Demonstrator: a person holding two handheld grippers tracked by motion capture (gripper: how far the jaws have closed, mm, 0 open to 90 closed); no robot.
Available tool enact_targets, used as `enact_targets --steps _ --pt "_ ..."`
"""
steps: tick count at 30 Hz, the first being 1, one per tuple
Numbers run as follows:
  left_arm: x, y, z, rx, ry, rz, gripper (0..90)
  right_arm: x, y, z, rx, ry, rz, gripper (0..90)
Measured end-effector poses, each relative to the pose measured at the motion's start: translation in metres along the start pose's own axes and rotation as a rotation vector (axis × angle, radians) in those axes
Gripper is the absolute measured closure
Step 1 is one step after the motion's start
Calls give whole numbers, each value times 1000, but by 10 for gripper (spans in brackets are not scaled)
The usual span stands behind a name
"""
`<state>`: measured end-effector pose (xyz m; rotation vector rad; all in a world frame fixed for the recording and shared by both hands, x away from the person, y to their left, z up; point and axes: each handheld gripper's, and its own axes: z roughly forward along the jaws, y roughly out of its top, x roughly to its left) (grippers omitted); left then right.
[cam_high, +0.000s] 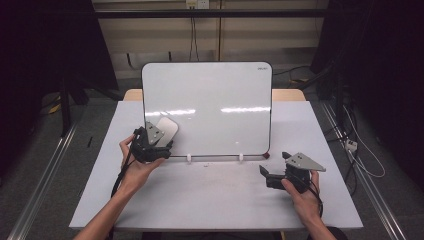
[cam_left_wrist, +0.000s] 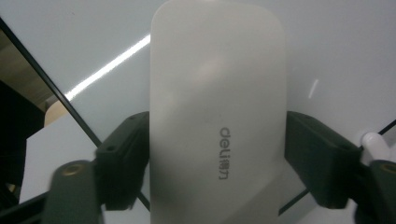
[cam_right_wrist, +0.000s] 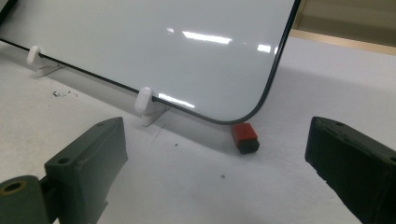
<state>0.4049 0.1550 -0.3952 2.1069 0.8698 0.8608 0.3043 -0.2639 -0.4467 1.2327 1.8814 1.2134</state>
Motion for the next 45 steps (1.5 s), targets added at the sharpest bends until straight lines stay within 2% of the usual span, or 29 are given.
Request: enact_targets --steps 10,13,17,20,23,25,26,29,33,37,41,43,45 --pt "7 1 -9 -28 -57 -81 71 0 0 0 2 -4 -1 54" --pt "12 0 -15 -40 -84 -134 61 0 0 -1 1 -8 5 54" --pt "14 0 -24 -54 -147 -172 41 1 1 0 -6 -13 6 56" --pt "15 -1 -31 -54 -154 -171 51 3 2 1 1 -9 0 56" --pt "16 -4 -36 -58 -167 -211 49 2 2 1 -1 -10 3 56" --pt "16 -6 -38 -49 -187 -216 49 2 1 1 1 -12 8 57" --pt "15 -7 -39 -41 -182 -216 49 2 1 1 1 -13 7 57" --pt "15 -13 -40 -30 -200 -245 57 2 1 0 -2 -10 0 56" --pt "12 -21 -42 -16 -160 -245 64 2 1 -1 -3 -10 3 56" --pt "7 -27 -50 -31 -190 -221 72 2 1 -1 -4 -11 4 56" --pt "6 -34 -58 -51 -167 -217 63 1 1 -1 -4 -14 4 56" --pt "6 -41 -61 -77 -128 -240 62 1 1 -1 -3 -13 5 56" --pt "8 -48 -59 -55 -124 -254 63 1 1 -1 -2 -15 5 56"
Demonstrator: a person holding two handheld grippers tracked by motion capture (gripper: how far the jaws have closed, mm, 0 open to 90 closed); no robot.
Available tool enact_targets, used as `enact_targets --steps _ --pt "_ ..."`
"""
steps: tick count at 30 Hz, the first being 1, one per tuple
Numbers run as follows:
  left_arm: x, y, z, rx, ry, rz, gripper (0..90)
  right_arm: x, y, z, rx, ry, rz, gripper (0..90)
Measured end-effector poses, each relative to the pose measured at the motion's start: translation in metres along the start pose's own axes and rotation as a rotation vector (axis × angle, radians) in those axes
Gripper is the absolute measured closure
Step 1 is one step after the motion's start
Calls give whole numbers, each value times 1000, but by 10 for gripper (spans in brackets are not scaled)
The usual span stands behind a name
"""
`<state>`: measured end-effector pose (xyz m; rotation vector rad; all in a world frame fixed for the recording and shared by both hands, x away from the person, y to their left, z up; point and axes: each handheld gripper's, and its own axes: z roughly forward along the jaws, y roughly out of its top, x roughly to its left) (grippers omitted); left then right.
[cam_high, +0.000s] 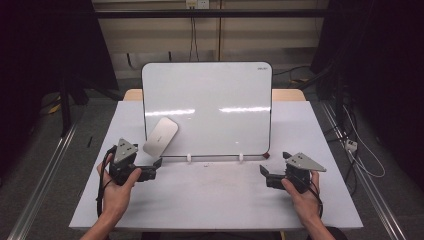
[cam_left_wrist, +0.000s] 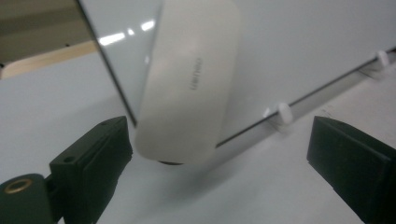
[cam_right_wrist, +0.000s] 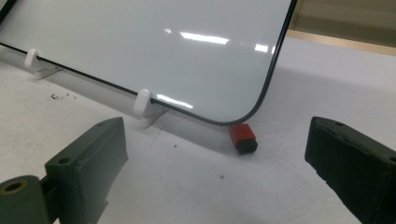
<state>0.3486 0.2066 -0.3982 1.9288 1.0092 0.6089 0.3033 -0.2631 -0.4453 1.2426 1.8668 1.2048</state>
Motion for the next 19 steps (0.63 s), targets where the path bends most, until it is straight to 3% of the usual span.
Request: enact_targets --steps 3,7,11,15,19 --pt "4 -10 -1 11 16 -20 64 0 0 0 -1 0 1 56" --pt "10 -22 -5 36 -1 -51 62 -1 0 0 0 -1 2 56" --pt "14 -33 -10 26 15 -70 66 -1 -1 -2 -1 -2 4 56" --pt "9 -34 -12 7 34 -51 63 -3 -2 -4 -3 -12 13 55" --pt "8 -32 -11 0 19 -56 61 -4 -2 -5 2 -16 14 54"
